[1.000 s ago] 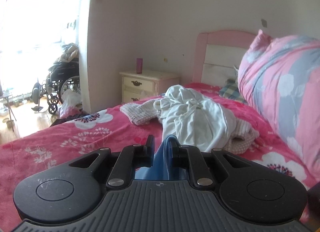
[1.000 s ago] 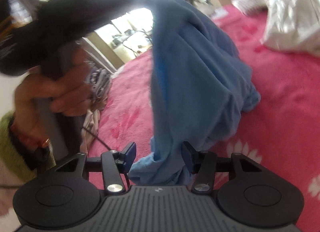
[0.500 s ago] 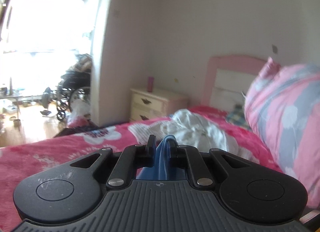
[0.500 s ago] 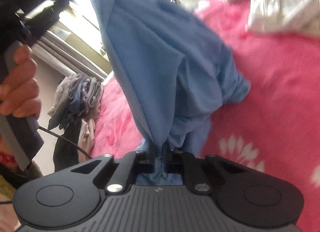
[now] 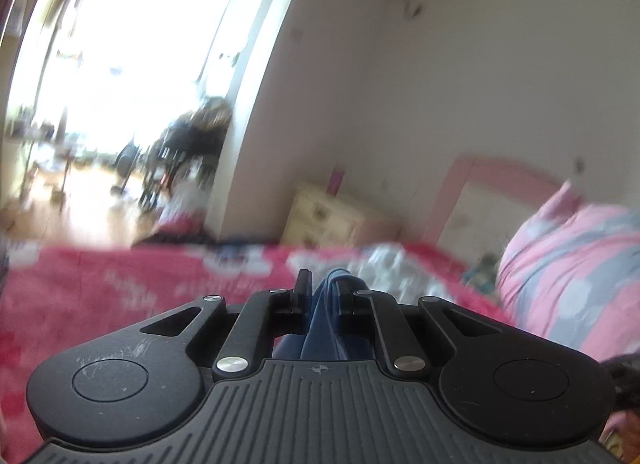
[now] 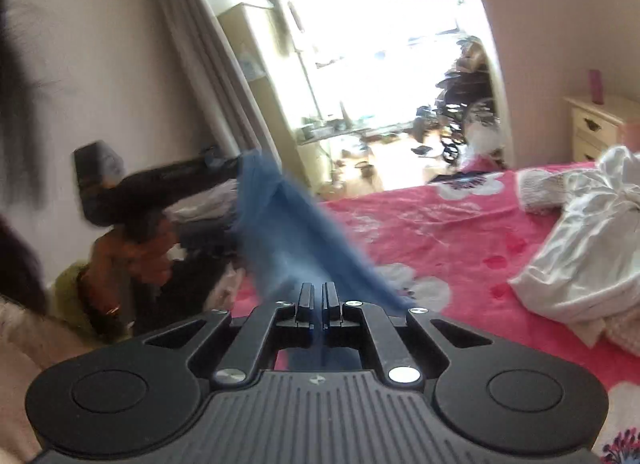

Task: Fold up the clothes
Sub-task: 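Raise the blue T-shirt with both grippers, pulling it apart to unfurl it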

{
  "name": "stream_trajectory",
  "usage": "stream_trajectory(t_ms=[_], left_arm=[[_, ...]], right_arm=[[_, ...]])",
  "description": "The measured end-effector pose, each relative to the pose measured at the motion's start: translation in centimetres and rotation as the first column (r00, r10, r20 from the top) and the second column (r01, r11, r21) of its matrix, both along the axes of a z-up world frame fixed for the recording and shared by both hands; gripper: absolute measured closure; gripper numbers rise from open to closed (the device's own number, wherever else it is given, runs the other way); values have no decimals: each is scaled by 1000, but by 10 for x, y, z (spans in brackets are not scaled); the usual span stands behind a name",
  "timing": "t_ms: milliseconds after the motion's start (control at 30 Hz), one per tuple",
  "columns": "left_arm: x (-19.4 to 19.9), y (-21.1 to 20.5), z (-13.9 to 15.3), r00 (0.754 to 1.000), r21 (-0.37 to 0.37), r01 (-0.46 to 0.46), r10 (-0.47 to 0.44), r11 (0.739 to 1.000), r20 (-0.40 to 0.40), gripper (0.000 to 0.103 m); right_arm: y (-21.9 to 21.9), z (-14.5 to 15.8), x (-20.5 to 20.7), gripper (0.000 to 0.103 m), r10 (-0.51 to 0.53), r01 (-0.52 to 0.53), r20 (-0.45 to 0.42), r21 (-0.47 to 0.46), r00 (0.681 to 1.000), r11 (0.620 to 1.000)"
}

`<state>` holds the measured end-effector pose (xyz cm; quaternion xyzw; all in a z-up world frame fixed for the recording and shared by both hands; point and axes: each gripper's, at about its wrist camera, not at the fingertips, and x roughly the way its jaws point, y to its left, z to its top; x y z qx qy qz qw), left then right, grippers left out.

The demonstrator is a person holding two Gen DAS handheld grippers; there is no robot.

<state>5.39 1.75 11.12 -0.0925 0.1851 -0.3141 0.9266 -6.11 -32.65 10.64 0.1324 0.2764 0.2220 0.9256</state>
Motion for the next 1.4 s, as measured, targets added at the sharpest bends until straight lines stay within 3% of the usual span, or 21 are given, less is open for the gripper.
stream_trajectory(t_ms=[100,167,233,300,333,367,467,600,733,900,1133,1400], left_arm=[[8,-16,-35,996,71,-16,23,997,-84,94],[9,-25,-56,994,115,-32,43,993,-97,94],[10,-26,-63,993,127,-36,49,991,-105,94],[12,-26,-63,994,131,-37,50,991,-101,94],[12,-26,-64,994,133,-37,51,990,-98,94],[13,-26,-64,994,135,-38,51,990,-96,94],[15,-25,-65,995,140,-39,52,989,-89,94],[15,-22,-65,994,126,-56,67,990,-85,94],[15,-17,-62,993,101,-74,83,992,-86,94],[14,-10,-52,992,62,-98,102,993,-76,94],[18,4,-37,989,10,-135,135,991,-61,94],[18,8,-33,988,24,-149,150,989,-44,94]], right_arm=[[-8,-44,29,91,-142,141,-115,-21,983,990],[-15,-74,38,90,-226,227,-182,-17,957,974],[-14,-92,35,87,-241,249,-210,11,948,968],[-2,-101,23,72,-218,220,-194,-11,957,976],[9,-102,18,59,-196,189,-174,-56,965,980],[21,-102,12,55,-172,157,-153,-104,973,982],[59,-105,-6,55,-89,63,-95,-245,992,967],[106,-117,-16,55,25,-37,-41,-346,999,937],[143,-127,-6,55,34,-41,-26,-365,999,930],[185,-129,2,55,-16,31,35,-454,999,891],[171,-136,-3,61,-99,90,9,-493,995,866],[155,-133,-9,64,-139,129,14,-478,990,869]])
